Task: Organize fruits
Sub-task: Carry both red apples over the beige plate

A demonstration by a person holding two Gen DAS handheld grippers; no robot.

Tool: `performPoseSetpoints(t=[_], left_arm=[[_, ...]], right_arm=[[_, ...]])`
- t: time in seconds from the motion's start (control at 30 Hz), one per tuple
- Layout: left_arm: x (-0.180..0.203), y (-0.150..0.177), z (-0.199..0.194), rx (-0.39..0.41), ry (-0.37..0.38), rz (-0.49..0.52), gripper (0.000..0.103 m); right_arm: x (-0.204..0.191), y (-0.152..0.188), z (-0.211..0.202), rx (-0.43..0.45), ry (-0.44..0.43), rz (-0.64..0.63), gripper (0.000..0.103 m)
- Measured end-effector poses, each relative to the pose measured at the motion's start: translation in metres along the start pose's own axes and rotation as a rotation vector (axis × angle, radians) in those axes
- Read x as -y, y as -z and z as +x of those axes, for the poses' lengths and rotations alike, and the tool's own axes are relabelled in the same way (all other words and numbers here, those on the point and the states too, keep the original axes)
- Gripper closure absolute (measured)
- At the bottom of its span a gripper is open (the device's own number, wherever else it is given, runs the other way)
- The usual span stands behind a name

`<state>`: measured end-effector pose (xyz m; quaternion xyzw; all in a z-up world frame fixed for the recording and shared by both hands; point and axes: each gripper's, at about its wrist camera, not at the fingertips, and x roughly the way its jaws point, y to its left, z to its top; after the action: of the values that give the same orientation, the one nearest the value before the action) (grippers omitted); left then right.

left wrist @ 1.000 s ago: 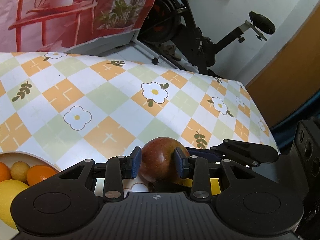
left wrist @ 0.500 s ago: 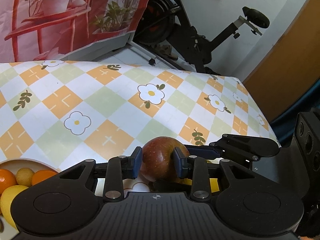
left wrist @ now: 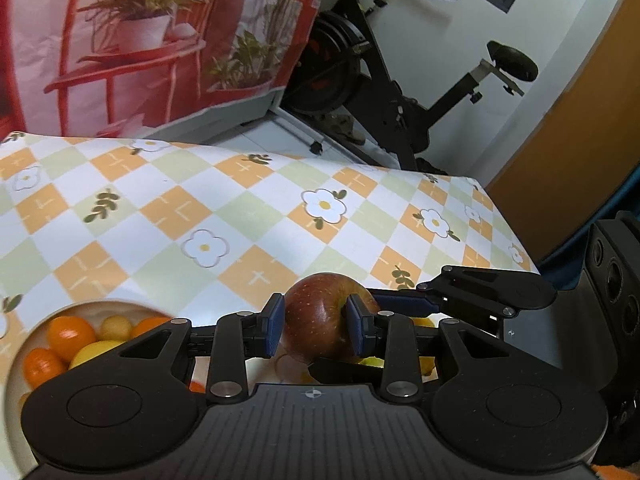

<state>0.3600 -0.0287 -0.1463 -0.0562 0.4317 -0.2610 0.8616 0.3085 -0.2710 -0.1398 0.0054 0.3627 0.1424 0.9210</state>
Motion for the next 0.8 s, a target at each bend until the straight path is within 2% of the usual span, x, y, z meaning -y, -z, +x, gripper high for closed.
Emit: performPoseSetpoints(t=[0.47,0.8], left_arm=[[-0.037,0.024,-0.058,0.060,-0.057,-0.050,0.067],[-0.064,0.043,-0.085,0.076,-0.089,-0.096,0.067]], right_arm=[[-0.069,-0.019,0.014,-0.001,-0.069,-0.083,0.048],[-0.114,-0.026,0.033,-0.020,-0.118,-0.132,0.048]])
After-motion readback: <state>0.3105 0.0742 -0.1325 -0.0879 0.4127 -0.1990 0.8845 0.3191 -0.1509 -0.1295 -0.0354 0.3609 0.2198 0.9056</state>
